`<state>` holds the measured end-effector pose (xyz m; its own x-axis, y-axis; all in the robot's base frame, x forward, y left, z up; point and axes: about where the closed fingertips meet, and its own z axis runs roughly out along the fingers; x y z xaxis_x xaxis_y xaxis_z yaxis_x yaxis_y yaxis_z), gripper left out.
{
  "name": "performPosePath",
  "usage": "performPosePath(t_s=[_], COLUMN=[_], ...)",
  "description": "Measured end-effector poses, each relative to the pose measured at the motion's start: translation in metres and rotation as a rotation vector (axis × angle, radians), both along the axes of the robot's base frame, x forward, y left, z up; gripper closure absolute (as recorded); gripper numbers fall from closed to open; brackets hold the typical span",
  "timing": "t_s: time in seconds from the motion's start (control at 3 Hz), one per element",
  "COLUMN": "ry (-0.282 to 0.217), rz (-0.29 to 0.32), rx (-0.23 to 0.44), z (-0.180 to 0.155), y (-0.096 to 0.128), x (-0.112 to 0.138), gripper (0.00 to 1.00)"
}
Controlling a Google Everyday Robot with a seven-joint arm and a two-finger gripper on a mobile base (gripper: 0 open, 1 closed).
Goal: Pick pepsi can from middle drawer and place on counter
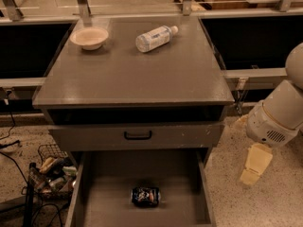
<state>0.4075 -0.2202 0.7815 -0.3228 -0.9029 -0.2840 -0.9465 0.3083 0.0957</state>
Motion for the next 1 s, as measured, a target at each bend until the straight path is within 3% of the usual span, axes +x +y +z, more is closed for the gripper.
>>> performPosePath(t_s=[0.67,1.0], ry=[-0.024,-0.039], rz=[-0.007,0.037], rx=[0.036,0.076], z=[-0.021,-0.053], y=[0.009,0.041], x=[0.010,0.031], gripper=[0.00,0.00])
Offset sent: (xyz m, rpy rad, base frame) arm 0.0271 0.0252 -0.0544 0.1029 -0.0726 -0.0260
